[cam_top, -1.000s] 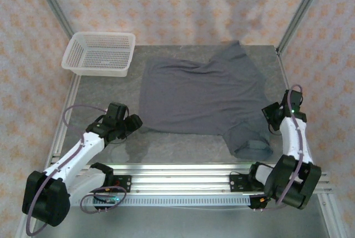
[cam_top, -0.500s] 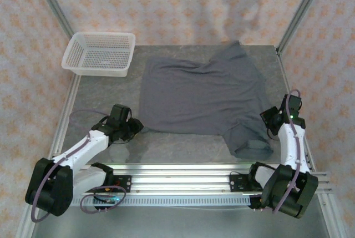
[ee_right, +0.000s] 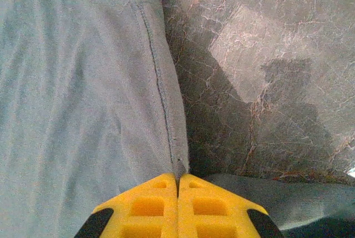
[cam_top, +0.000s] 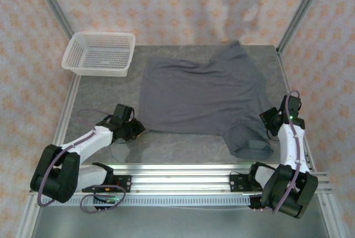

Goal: Fold the inside-out t-shirt
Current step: Fold the T-shirt at the center of the table.

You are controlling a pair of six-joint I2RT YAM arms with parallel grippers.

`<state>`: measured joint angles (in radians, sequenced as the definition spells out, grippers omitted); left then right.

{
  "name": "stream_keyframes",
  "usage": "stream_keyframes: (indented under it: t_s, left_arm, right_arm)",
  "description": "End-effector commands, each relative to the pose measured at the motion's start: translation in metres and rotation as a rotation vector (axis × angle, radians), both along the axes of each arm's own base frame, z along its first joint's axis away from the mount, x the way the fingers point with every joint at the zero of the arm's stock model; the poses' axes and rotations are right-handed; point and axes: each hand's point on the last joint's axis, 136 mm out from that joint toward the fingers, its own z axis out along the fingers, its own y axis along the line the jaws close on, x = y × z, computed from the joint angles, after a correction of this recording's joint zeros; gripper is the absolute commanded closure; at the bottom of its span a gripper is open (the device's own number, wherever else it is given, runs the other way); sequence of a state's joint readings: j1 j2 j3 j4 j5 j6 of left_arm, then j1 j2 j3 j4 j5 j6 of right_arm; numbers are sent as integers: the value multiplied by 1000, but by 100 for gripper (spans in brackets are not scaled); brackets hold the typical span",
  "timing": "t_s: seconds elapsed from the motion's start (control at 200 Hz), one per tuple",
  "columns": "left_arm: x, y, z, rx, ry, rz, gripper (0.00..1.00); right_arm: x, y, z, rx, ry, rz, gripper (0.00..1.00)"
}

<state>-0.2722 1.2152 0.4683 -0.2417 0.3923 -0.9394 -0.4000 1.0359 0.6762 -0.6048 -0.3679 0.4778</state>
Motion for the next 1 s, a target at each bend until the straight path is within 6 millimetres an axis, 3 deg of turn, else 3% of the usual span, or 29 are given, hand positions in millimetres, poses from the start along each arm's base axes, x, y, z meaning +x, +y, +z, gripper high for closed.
stream_keyframes:
  t_s: [0.0, 0.325, 0.505, 0.671, 0.876, 0.996]
  left_arm:
    - [5, 0, 2, 12, -4, -29, 73]
    - [4, -5, -3, 88, 38, -118, 68]
    - [17, -17, -2, 49, 29, -106, 69]
    - [24, -23, -2, 16, 18, -85, 78]
    - [26, -22, 4, 12, 3, -68, 100]
    - [20, -7, 18, 72, -19, -55, 100]
  right_arm:
    - [-5, 4, -7, 14, 19, 4, 100]
    - [-5, 5, -7, 27, 15, 1, 100]
    - [-6, 7, -7, 31, 13, 2, 100]
    - [-7, 7, -7, 24, 15, 8, 100]
    - [-8, 7, -7, 27, 16, 4, 100]
    - [-16, 3, -7, 3, 36, -23, 100]
